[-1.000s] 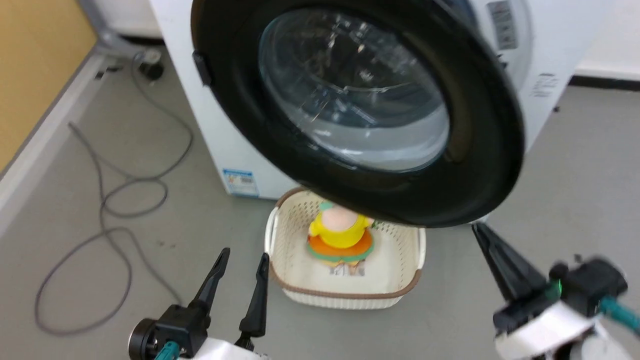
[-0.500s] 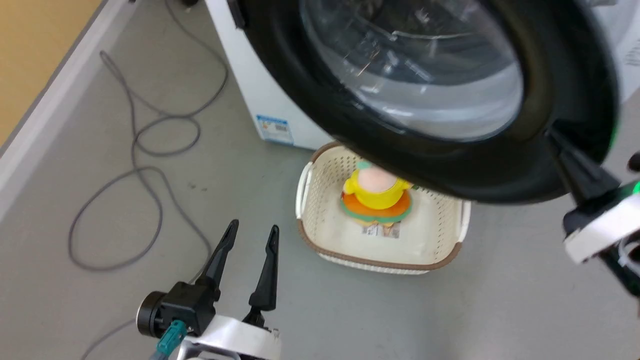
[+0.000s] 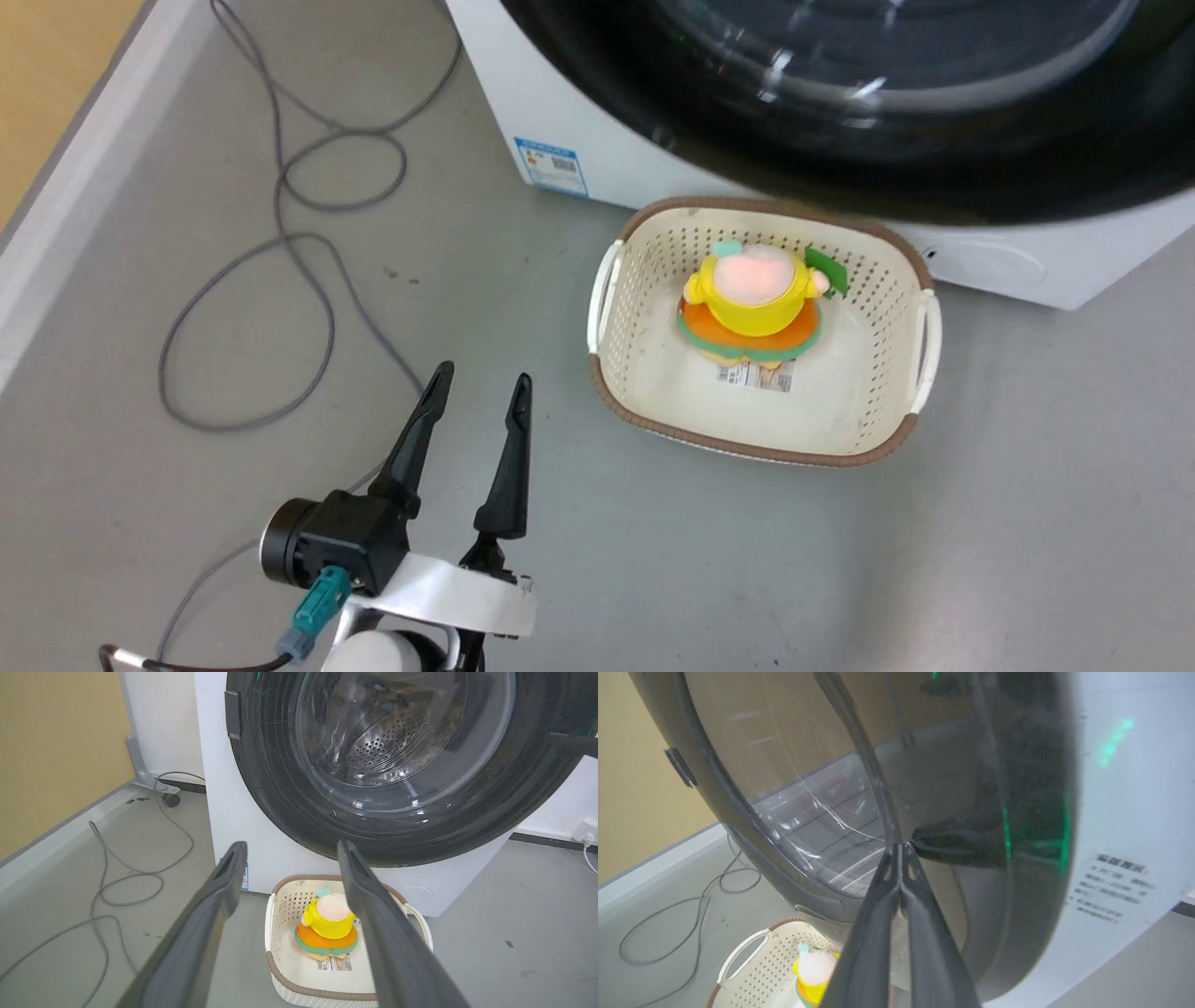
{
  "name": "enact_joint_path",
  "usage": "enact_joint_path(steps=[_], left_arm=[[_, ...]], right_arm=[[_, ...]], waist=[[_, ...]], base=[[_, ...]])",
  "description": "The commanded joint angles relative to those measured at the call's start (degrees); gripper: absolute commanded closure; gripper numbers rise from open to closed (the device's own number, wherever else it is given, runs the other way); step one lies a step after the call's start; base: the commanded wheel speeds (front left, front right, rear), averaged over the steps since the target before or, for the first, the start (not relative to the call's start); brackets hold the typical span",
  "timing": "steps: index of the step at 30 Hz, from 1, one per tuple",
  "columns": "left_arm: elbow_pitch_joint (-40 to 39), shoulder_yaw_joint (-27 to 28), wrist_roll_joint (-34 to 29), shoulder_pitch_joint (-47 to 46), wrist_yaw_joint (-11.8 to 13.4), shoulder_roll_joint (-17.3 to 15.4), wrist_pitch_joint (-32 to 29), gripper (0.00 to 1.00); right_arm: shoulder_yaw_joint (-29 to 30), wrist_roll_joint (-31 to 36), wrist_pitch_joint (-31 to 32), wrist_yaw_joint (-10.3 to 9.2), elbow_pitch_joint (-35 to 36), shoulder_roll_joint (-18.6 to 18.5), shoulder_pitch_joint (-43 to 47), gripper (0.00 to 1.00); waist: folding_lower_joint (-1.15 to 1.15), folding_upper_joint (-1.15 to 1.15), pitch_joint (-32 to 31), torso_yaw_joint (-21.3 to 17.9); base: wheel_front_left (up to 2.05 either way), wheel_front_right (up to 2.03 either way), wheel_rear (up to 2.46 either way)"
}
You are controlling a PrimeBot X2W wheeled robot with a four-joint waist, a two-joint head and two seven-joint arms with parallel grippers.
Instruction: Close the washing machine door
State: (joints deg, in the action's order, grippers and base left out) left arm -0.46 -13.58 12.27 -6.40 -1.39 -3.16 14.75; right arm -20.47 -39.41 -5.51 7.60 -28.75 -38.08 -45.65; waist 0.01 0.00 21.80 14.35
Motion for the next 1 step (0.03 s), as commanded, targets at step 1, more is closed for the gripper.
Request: enact_joint_path(steps=[1], left_arm=[[-0.2, -0.1, -0.2, -1.0, -0.3, 0.1, 0.2, 0.00]], right_arm=[[0.6, -1.0, 0.4, -0.11, -2.0, -0.8, -2.4, 1.00]], waist=[[-0.01, 0.00, 0.6, 0.5]], base=[[0.00, 0.00, 0.00]])
